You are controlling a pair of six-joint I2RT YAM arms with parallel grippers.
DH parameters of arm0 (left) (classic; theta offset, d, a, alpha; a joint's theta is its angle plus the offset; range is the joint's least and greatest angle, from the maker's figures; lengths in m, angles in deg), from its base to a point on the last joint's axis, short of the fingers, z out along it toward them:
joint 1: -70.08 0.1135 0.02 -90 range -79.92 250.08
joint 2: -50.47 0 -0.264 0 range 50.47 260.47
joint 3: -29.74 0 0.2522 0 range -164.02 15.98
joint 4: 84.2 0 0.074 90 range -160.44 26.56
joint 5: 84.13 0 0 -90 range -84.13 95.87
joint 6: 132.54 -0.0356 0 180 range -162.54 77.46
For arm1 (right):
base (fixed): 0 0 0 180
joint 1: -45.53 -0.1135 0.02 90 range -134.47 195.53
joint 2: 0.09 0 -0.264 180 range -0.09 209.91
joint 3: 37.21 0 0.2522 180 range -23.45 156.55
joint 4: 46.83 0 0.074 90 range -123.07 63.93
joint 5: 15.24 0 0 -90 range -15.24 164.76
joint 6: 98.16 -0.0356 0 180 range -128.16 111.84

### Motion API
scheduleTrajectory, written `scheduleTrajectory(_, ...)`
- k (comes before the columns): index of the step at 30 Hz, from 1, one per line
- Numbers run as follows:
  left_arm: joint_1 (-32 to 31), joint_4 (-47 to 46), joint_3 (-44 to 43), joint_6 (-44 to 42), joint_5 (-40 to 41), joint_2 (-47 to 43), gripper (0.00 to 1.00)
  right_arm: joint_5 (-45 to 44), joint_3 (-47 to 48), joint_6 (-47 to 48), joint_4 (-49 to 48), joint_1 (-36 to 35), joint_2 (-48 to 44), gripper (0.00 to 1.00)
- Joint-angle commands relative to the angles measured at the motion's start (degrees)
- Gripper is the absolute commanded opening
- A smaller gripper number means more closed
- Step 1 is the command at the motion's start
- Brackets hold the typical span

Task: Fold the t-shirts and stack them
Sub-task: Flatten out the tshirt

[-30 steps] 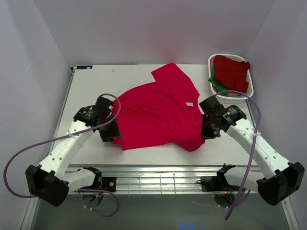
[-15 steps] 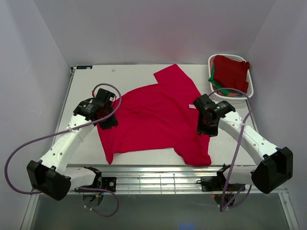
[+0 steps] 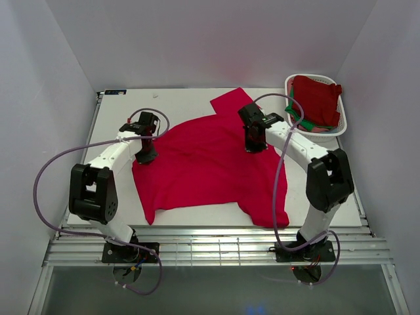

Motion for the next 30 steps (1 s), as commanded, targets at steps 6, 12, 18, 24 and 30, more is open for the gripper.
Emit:
scheduleTrajectory(6, 1.12, -4.5, -0.73, -2.07, -2.5, 7.72, 0.0, 0.91, 9.73, 4.86, -3.77, 1.34, 13.42, 0.08)
scheduleTrajectory(12, 5.42, -4.86, -4.49, -3.48, -4.78, 15.37, 0.0, 3.54, 12.63, 5.91, -3.68, 4.15, 19.67, 0.08)
scheduleTrajectory(18, 9.91, -4.16, -12.93, -5.85, -6.19, 23.1, 0.0, 6.0, 19.48, 6.44, -1.32, 6.96, 26.26, 0.08)
scheduleTrajectory(24, 11.41, -1.7, -28.83, -7.7, -6.37, 32.49, 0.0, 8.29, 29.93, 6.97, -0.17, 9.42, 34.51, 0.08)
scheduleTrajectory(30, 11.58, 2.34, -44.31, -9.63, -6.37, 40.86, 0.0, 12.24, 43.92, 6.09, 4.14, 13.2, 43.05, 0.08)
